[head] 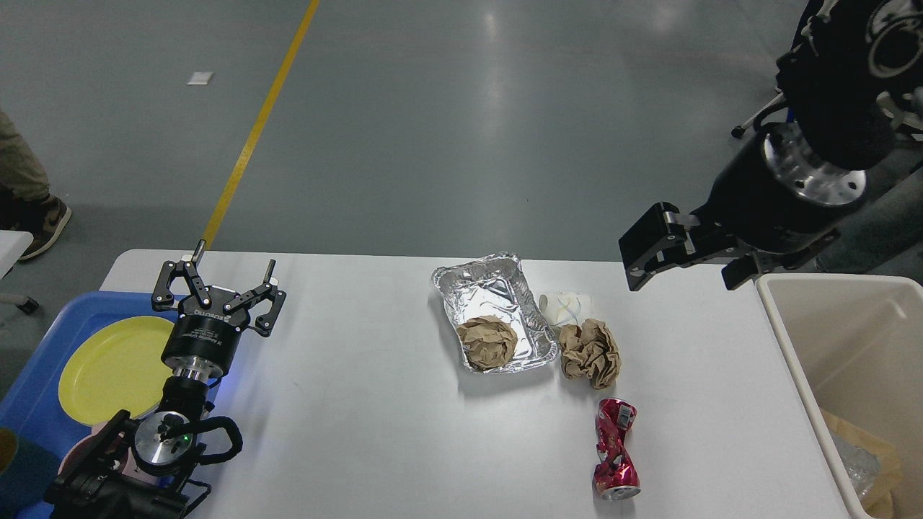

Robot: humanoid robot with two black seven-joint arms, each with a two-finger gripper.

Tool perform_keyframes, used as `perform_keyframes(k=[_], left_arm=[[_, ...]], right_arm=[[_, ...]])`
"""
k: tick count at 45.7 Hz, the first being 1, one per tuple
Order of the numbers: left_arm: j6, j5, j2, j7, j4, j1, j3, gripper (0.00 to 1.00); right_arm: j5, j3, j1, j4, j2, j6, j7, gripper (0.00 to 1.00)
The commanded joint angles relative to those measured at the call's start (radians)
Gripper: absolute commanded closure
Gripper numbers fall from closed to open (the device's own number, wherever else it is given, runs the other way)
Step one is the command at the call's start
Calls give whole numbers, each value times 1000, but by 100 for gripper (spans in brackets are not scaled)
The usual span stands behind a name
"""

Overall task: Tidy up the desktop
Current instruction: 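Withdraw the right gripper up from the bin over the table, then lower the right gripper onto the foil tray edge and grasp it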

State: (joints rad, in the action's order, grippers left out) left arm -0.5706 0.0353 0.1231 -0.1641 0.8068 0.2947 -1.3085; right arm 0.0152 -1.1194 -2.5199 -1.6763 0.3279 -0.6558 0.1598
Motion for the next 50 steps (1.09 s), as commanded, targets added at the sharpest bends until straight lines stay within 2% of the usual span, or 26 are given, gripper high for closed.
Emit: perform_keyframes(k=[1,9,15,17,21,25,35,44,50], left_arm=[[0,0,0,0,0,0,0,4],[0,0,0,0,0,0,0,4],[0,0,1,0,0,0,0,4],[0,0,0,0,0,0,0,4],[0,0,0,0,0,0,0,4],[0,0,1,0,0,0,0,4],[0,0,0,0,0,0,0,4],[0,0,0,0,0,0,0,4],[0,0,0,0,0,0,0,4]], right_arm=[[-1,75,142,61,-30,128,3,0],[25,156,361,242,-147,156,4,0],[198,167,521,429,-227,160,15,0],[287,167,579,493,-247,160,44,0],[419,170,674,585,-265,168,131,0],[494,214,771,644,-282,199,171,0],[568,355,1023,783,-285,292,173,0],[589,500,1242,872,-296,514,170,0],[591,535,1343,1026,-334,544,170,0]])
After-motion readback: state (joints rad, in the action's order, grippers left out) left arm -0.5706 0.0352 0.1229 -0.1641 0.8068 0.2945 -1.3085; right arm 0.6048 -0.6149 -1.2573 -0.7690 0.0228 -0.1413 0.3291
